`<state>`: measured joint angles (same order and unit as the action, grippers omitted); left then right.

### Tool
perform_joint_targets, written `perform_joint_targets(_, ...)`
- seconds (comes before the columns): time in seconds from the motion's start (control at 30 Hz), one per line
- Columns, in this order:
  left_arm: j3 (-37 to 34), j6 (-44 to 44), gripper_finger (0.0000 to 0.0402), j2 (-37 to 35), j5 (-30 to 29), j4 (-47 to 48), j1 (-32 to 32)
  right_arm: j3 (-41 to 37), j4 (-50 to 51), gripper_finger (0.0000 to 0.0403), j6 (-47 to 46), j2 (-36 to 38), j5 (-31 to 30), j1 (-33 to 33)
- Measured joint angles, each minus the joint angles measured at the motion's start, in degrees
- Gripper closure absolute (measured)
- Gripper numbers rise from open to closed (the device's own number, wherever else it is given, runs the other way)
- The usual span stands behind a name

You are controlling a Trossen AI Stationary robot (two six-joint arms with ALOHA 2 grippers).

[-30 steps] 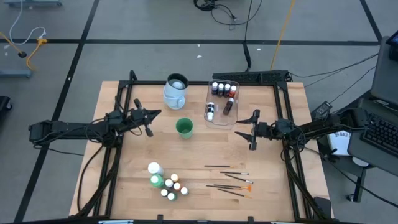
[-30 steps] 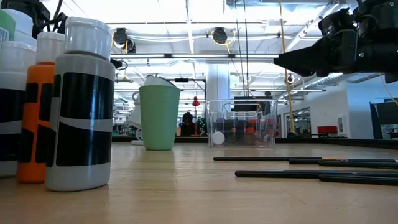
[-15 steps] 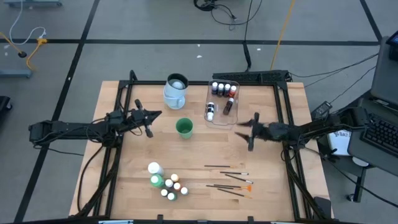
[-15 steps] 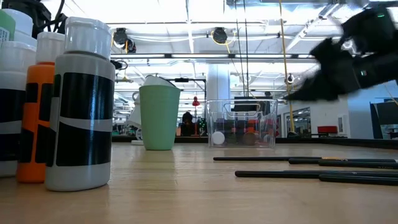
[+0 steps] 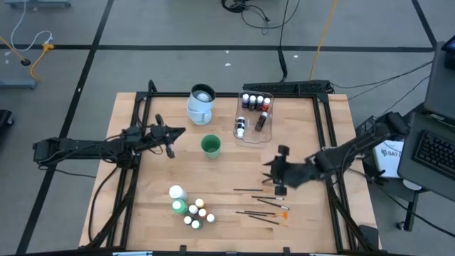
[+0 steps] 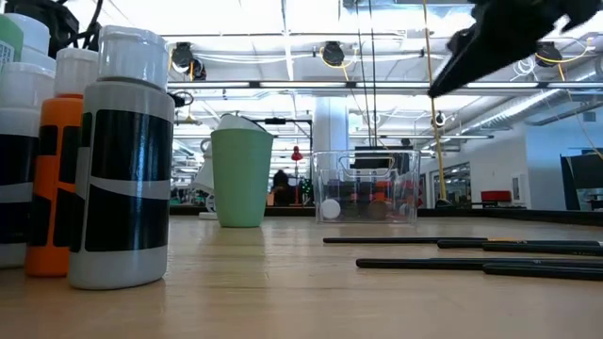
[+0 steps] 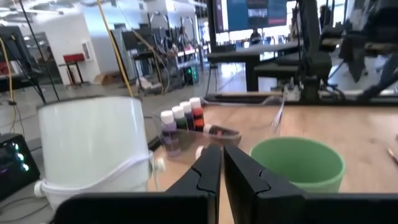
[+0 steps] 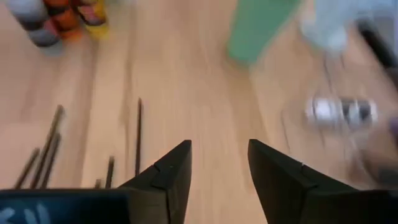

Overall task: Pick & Place Paint Supplies
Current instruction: Put the gold paintbrush into the green cup

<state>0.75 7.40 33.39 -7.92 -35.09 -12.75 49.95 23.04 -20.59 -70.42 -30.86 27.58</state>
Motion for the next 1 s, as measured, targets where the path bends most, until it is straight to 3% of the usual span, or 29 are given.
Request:
perform_joint_targets(0.13,0.0,0.1,0.0378,0.0,0.0,0.7,0.0,6.8,9.9,0.0265,-14.4,-4.9,-0.6,6.2)
perform_joint_targets(0.27,0.0,-0.2,0.0378,0.0,0.0,0.3,0.0,12.0,16.5,0.0286,-18.6,-10.7,0.2,10.5)
perform_joint_targets(0.47,0.0,-1.7,0.0378,0.0,0.0,0.4,0.0,13.2,16.2,0.0314,-27.4,-16.1,7.9,11.9)
perform_joint_targets(0.7,0.0,-3.5,0.0378,0.0,0.0,0.8,0.0,13.2,16.9,0.0275,-35.5,-22.1,21.6,11.9)
perform_joint_targets(1.0,0.0,-3.6,0.0378,0.0,0.0,2.1,0.0,13.2,12.2,0.0230,-41.9,-26.8,32.5,14.7)
